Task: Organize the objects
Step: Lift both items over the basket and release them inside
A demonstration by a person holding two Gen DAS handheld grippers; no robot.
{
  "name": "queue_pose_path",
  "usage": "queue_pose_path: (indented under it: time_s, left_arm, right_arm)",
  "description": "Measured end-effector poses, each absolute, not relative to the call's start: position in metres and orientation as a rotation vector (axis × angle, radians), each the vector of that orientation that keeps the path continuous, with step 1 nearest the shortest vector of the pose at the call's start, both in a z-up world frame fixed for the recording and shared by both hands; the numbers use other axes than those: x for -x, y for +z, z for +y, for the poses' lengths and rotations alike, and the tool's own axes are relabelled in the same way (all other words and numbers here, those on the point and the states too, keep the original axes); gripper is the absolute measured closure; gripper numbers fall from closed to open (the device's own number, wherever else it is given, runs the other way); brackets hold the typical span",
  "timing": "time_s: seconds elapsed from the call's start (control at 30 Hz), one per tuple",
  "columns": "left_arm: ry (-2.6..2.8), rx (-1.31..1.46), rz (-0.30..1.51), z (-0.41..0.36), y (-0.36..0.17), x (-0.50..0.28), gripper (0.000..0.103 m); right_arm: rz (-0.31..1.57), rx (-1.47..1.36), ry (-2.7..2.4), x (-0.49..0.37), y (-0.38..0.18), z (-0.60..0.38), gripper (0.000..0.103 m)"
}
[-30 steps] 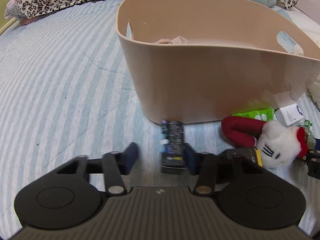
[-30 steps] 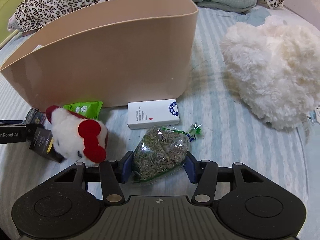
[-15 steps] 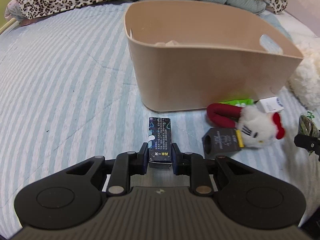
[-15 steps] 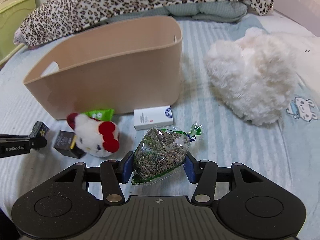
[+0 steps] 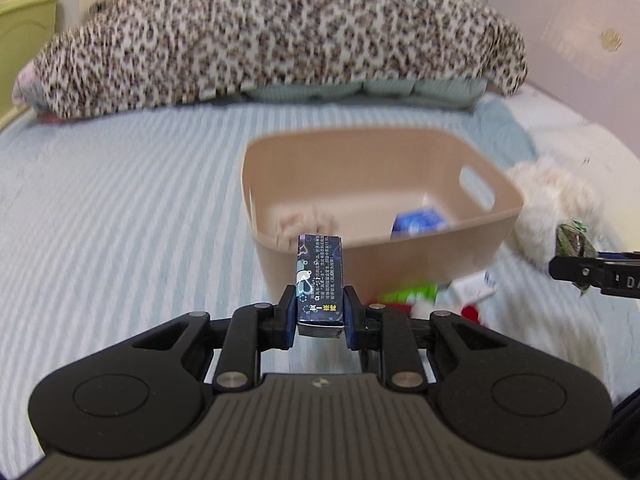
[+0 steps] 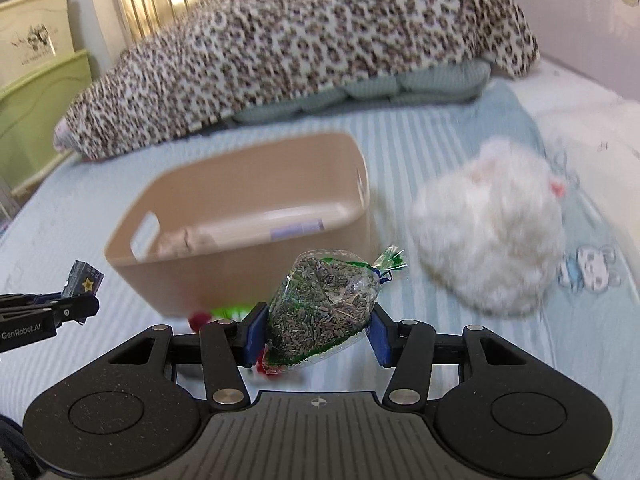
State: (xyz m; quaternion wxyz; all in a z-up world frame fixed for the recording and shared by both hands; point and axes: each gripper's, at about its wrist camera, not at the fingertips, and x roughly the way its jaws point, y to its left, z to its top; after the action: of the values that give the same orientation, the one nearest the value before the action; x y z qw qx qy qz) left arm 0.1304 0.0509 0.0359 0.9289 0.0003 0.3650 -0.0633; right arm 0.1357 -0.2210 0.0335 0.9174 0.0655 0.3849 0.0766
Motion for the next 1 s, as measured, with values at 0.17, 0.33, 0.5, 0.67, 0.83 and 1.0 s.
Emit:
queue_pose_path:
  time_s: [0.17,0.33,0.5,0.67,0.83,1.0]
  left_arm:
    - [-0.112,-0.01,0.68,0.041,0.055,-0.151,0.079]
    - [-0.114,-0.009,0.669,0.033,0.057,-0.182,0.079]
    - [-0.096,-0.036,0.703,0.025,0.04,-0.215,0.079]
    - [-0.071,-0.041,0.774,0.018,0.013,-0.246,0.079]
    - [-0.04,-0.076,0.838,0.014,-0.013,-0.265,0.079]
    - [-0.042,-0.072,0.867,0.015,-0.022,-0.271,0.078]
  right_arm:
    - [0.718,-0.096,0.181,-0.158,0.06,-0.206,0.054]
    - [0.684,-0.071,0.223,-0.183,0.074,-0.183,0.054]
    - [0.695,-0.055,0.237,-0.214,0.069,-0.168,0.054]
    - [0.749,-0.038,0.225,-0.245,0.044,-0.16,0.054]
    - [0.838,-0.037,0.221,-0.266,0.012,-0.157,0.054]
    - [0.887,-0.023,0.214,-0.272,-0.006,-0.154,0.054]
